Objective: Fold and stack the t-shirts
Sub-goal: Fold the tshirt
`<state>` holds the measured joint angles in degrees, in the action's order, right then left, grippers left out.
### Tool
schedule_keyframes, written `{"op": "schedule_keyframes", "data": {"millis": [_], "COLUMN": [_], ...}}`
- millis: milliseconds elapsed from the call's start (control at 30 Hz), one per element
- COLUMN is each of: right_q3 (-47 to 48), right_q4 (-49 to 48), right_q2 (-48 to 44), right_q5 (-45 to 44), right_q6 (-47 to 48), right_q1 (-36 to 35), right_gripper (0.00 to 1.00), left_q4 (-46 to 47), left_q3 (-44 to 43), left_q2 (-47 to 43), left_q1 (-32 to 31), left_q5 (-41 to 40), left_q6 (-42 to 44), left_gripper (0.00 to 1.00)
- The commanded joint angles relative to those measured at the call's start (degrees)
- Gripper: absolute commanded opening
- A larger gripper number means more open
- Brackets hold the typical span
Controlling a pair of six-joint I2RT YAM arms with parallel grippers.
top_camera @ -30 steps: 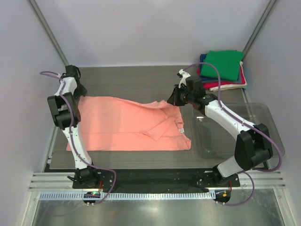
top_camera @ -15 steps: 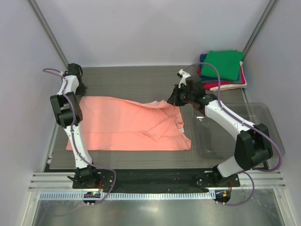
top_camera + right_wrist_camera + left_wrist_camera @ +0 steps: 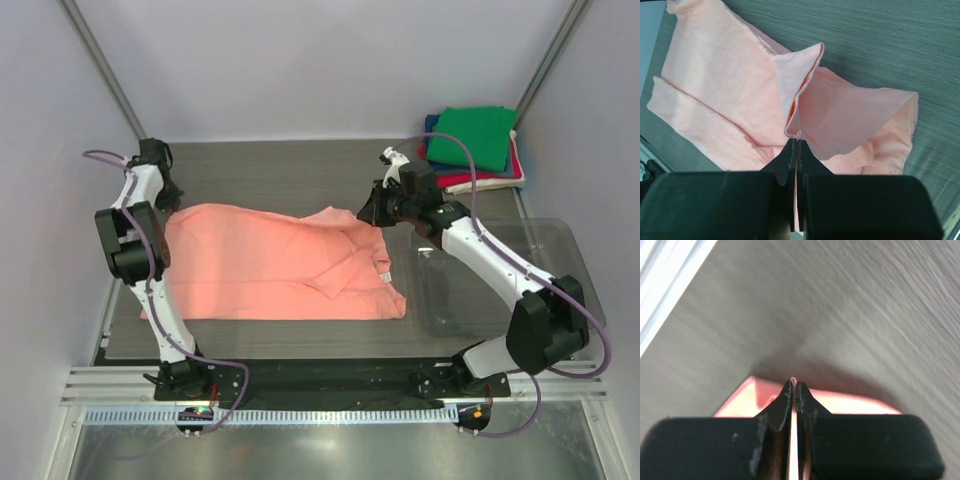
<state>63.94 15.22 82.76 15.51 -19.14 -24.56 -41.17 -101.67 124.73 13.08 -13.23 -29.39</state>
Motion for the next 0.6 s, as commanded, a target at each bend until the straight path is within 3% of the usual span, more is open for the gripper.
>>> {"op": "schedule_keyframes", "data": {"millis": [0, 233, 567], "right_q3": [-0.92, -9.34, -20.17], "right_q4": [0.77, 2.97, 4.20], "right_q2": [-6.73, -16.21, -25.71], "right_q5": [-0.65, -2.23, -5.92], "right_q6": [0.85, -0.29, -5.03], "right_q1": [-0.58, -1.90, -3.22], "right_gripper": [0.01, 0.01, 0.01], "left_q4": [1.53, 3.46, 3.73], "left_q3": [3.31, 12.97, 19.57], "left_q2": [-10.10, -16.79, -21.71], "left_q1": [-0.25, 1.06, 2.65], "left_q5": [-0.21, -0.21, -2.23], "left_q6": [0.65, 1.52, 2.58], "left_gripper": [0.00, 0.00, 0.00]}}
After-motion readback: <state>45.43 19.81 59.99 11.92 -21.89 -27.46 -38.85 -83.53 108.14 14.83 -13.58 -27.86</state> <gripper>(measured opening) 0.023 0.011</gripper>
